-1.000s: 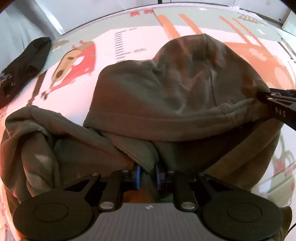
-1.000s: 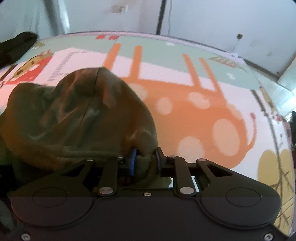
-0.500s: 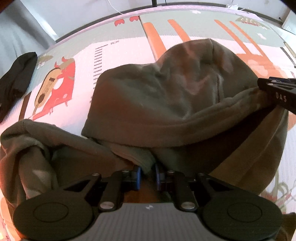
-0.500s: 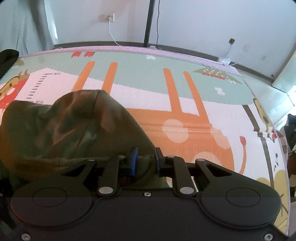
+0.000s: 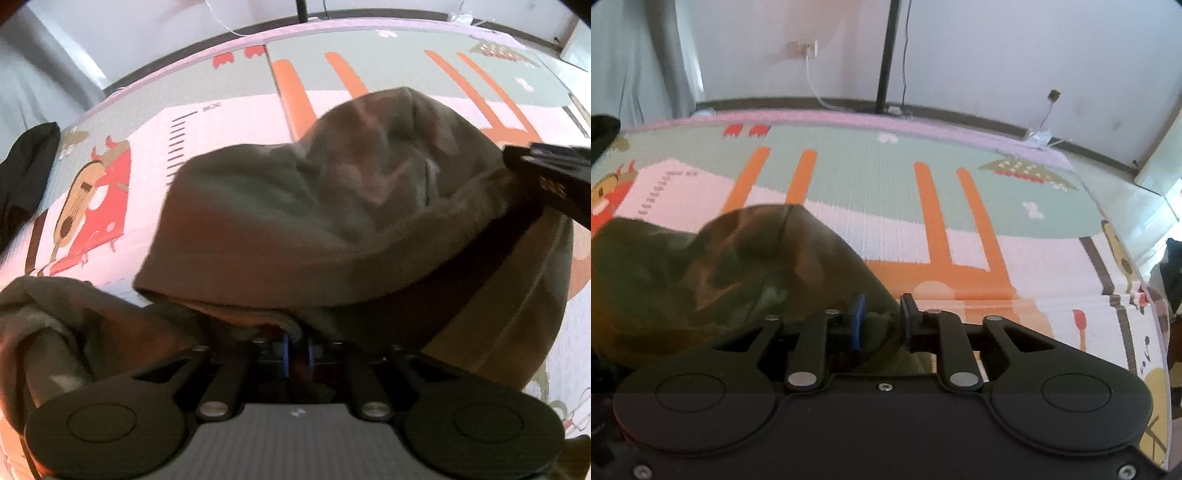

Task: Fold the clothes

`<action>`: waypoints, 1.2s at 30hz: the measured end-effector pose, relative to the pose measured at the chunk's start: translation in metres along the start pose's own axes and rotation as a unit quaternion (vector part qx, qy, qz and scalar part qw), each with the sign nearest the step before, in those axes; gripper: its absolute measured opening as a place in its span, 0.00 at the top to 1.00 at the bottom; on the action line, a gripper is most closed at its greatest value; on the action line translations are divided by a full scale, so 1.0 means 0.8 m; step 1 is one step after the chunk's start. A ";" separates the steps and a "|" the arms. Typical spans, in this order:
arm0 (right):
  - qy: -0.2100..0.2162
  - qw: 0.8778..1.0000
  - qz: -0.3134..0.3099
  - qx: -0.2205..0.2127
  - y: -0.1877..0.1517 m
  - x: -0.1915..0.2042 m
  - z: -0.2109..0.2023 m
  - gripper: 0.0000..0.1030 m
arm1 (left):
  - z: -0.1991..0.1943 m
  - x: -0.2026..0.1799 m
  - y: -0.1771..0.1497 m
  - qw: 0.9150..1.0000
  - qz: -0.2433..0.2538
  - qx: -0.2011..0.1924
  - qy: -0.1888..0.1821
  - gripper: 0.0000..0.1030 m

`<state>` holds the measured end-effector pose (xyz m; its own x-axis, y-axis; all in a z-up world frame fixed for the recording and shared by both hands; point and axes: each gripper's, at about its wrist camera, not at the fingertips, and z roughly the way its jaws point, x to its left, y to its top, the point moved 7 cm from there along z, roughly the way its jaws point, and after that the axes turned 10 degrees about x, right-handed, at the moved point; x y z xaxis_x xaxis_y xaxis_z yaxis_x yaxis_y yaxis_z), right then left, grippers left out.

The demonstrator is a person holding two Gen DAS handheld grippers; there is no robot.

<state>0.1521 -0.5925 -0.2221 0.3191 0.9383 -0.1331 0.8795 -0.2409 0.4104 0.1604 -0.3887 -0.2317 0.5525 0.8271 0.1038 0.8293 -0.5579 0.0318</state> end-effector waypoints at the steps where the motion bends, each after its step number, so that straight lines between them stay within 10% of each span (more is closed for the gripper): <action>1: 0.005 1.000 0.002 0.001 0.000 0.000 -0.006 0.75 | -0.004 0.004 0.000 1.000 0.000 -0.001 0.005 0.82; 9: 0.040 0.999 0.009 -0.014 0.000 0.008 -0.083 0.60 | -0.062 0.021 -0.010 0.997 0.022 -0.054 0.042 0.38; 36: 0.157 0.984 -0.051 0.067 -0.182 0.137 -0.228 0.39 | -0.095 0.130 -0.191 0.998 0.045 -0.034 0.016 0.24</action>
<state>-0.0052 -0.4091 -0.1323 0.1216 0.9845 0.1260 0.9464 -0.1533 0.2843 0.0843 -0.2228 -0.1500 0.6204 0.7714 0.1414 0.7681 -0.6341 0.0889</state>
